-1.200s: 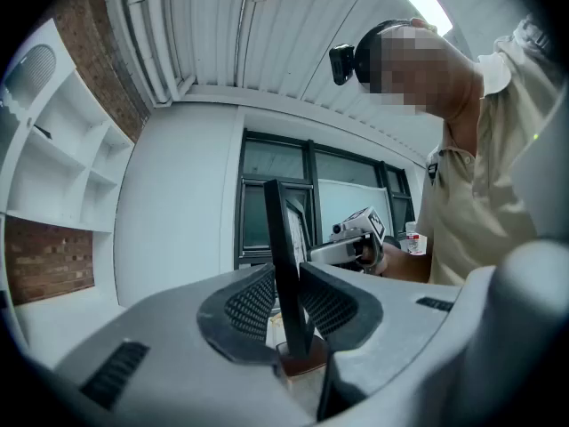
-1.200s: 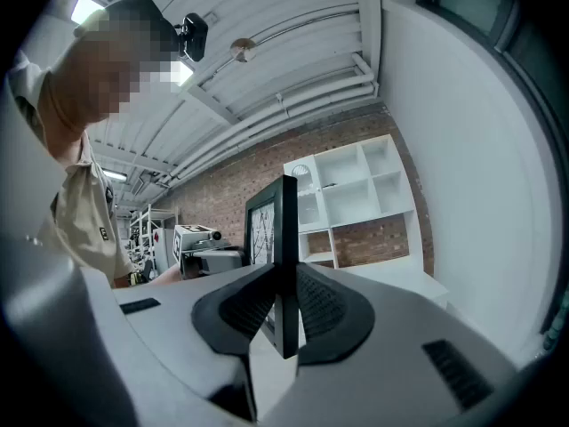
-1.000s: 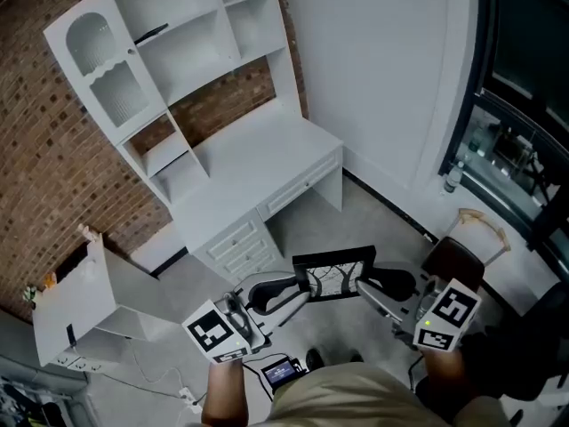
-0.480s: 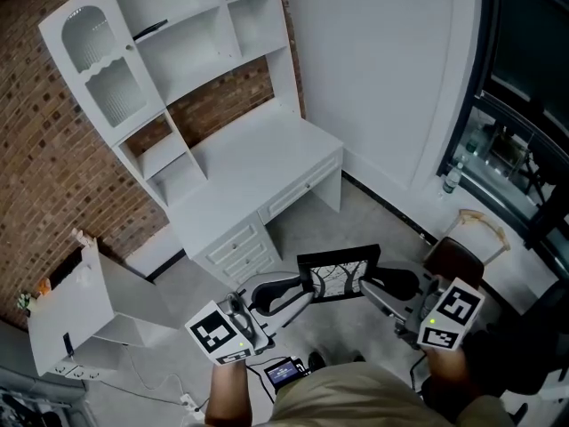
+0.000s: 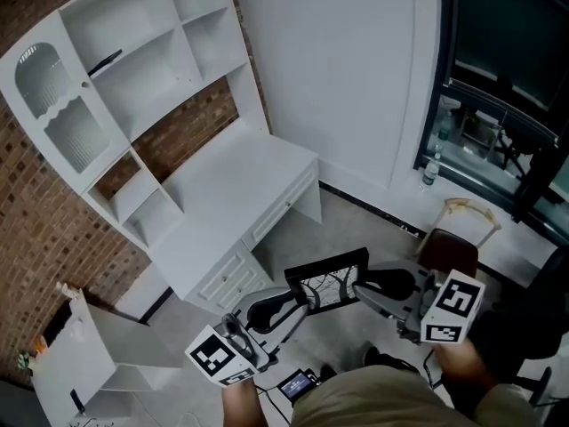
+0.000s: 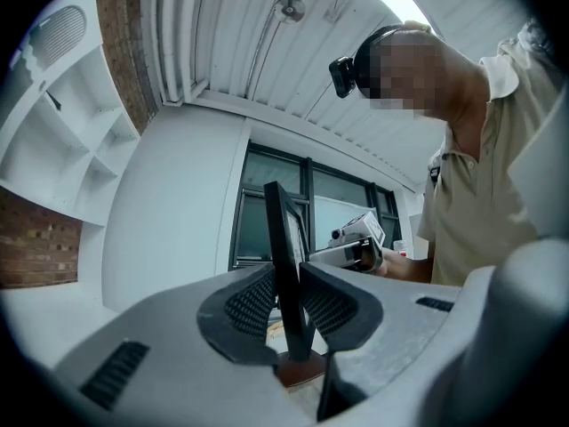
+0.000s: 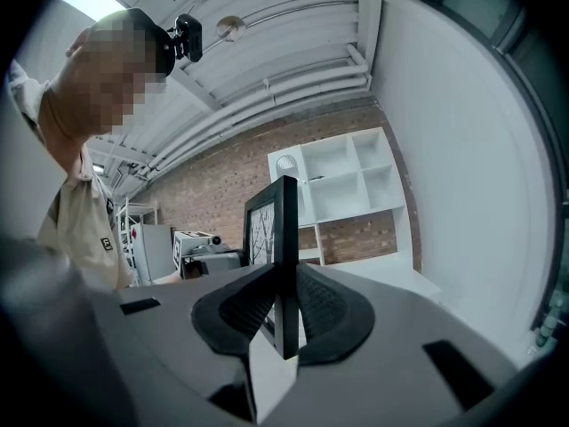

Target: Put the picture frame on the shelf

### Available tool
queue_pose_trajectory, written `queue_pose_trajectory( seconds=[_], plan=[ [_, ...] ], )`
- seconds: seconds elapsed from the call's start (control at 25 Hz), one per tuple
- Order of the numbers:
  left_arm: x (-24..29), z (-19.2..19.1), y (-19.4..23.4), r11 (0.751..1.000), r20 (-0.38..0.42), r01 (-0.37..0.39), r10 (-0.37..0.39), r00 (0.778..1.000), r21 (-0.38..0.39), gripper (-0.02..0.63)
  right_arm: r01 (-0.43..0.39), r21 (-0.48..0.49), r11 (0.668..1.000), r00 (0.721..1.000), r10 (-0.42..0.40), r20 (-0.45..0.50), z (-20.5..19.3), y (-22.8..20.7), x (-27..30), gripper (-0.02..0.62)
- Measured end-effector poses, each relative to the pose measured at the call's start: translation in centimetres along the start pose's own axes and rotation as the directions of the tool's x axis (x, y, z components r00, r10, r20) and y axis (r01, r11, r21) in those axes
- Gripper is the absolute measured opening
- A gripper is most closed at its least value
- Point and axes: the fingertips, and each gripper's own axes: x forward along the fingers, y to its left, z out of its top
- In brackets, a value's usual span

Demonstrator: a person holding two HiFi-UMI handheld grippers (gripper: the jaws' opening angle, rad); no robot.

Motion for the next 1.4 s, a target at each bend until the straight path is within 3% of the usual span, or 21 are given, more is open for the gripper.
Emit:
queue_pose_trajectory(
  seconds=[0.36, 0.92, 1.4],
  plan=[
    [4.8, -0.6, 5.9, 1.0, -0.017, 0.007, -0.007, 1.0, -0.027, 0.082, 0.007, 0.032, 0.999, 1.0, -0.007, 0.006, 0.5, -7.3, 1.6, 0.072],
    [18.1, -1.6, 17.2, 0.992, -0.065, -0.13, 0.13, 0.989, 0.0, 0.082, -0.145, 0.035, 0.989, 0.989, 0.143, 0.048, 3.5, -25.6, 2.8, 0.072],
    [22.7, -1.5, 25.3, 0.982, -0.114, -0.186, 0.187, 0.976, 0.016, 0.083, -0.207, 0.067, 0.976, 0.977, 0.203, 0.064, 5.1, -34.5, 6.9, 0.072]
  ],
)
